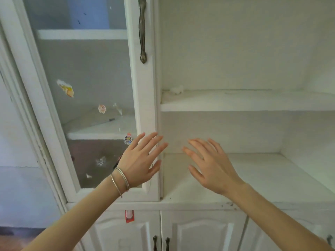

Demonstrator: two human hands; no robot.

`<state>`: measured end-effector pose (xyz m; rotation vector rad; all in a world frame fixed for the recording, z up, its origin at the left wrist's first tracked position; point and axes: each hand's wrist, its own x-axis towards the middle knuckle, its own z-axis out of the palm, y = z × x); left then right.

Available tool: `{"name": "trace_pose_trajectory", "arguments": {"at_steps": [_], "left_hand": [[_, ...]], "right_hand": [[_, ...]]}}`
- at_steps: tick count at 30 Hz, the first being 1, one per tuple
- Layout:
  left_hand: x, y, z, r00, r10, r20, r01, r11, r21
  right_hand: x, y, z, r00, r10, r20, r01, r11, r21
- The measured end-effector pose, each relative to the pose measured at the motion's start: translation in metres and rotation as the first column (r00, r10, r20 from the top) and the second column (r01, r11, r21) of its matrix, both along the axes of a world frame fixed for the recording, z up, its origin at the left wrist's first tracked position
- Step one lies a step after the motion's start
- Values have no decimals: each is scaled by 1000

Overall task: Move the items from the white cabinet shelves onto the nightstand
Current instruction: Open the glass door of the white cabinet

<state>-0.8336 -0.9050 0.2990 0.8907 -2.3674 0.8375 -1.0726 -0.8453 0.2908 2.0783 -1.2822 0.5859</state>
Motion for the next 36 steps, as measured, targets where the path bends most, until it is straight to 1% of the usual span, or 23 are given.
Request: {"name": "trace_pose_trajectory", "arguments": {"at_steps": [6,11,16,20,25,27,32,36], "left_hand": [[0,-60,56,1000,-11,22,14,992,-122],[-6,-91,73,994,-78,72,91,977,-195],[-4,-102,73,988,-58,146,98,952,-290],[2,-102,75,970,25,243,63,935,-348],[-2,-94,85,956,49,290,77,911,-406],[-3,-89,86,956,62,287,68,904,-422],[-4,-71,79,978,44,203,46,907,-418],[0,-52,79,979,73,192,13,910,-414]], "right_hand": [[-4,-61,52,1000,-23,1,23,989,-148],[-7,-101,70,997,-74,-1,73,980,-184],[-10,-118,69,995,-96,20,98,985,-145],[-8,-121,65,994,-97,41,102,983,-149],[-8,-118,70,995,-70,70,78,990,-118],[-9,-117,73,995,-76,59,81,993,-90],[-12,-115,73,993,-121,11,122,992,-17],[-13,-111,75,988,-148,-46,149,988,24]]}}
